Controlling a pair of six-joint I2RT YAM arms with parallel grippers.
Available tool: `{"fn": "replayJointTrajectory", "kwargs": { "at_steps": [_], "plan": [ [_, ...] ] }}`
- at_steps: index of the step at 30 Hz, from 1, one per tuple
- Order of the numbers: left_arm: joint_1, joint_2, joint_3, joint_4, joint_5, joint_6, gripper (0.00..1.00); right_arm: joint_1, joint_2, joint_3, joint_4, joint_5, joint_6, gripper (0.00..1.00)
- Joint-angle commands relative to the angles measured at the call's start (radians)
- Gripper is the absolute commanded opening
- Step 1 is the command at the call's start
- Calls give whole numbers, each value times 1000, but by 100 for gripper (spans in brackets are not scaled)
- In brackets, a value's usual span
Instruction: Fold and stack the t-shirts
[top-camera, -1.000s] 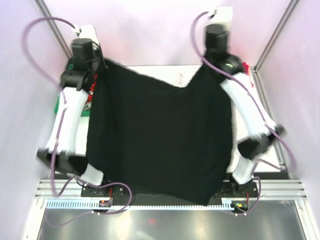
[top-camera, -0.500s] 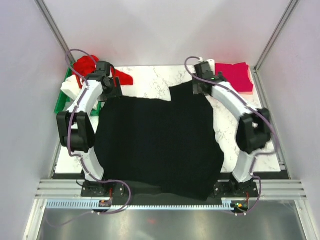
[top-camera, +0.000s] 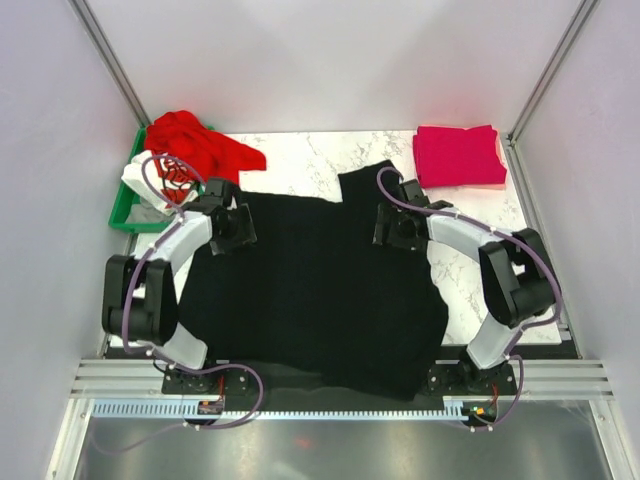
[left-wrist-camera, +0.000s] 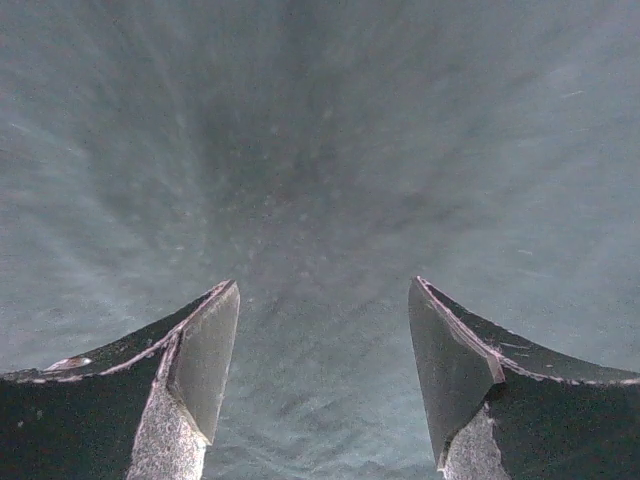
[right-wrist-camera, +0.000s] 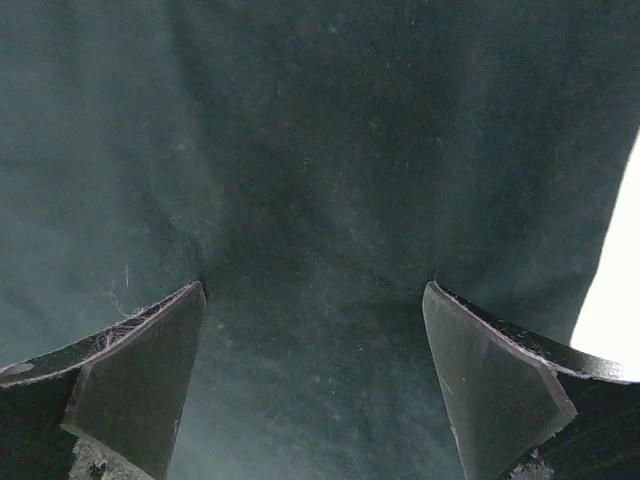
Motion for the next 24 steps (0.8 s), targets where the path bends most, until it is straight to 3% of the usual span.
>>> {"fn": "replayJointTrajectory", "kwargs": {
  "at_steps": [1, 6, 9, 19, 24],
  "plan": [
    [2, 77, -10, 88, 30, -79, 75, -1, 53, 33, 40, -39, 38, 97],
    [1, 197, 17, 117, 27, -142, 73, -12, 251, 165, -10, -7, 26, 97],
    [1, 278, 71, 122, 13, -161, 73, -38, 375, 341, -47, 10, 3, 97],
    [1, 624, 593, 18, 54, -133, 71, -153, 725, 878, -236, 88, -49, 98],
    [-12, 667, 706, -22, 87, -155, 71, -170, 802, 1097, -237, 13, -118, 98]
  ]
}}
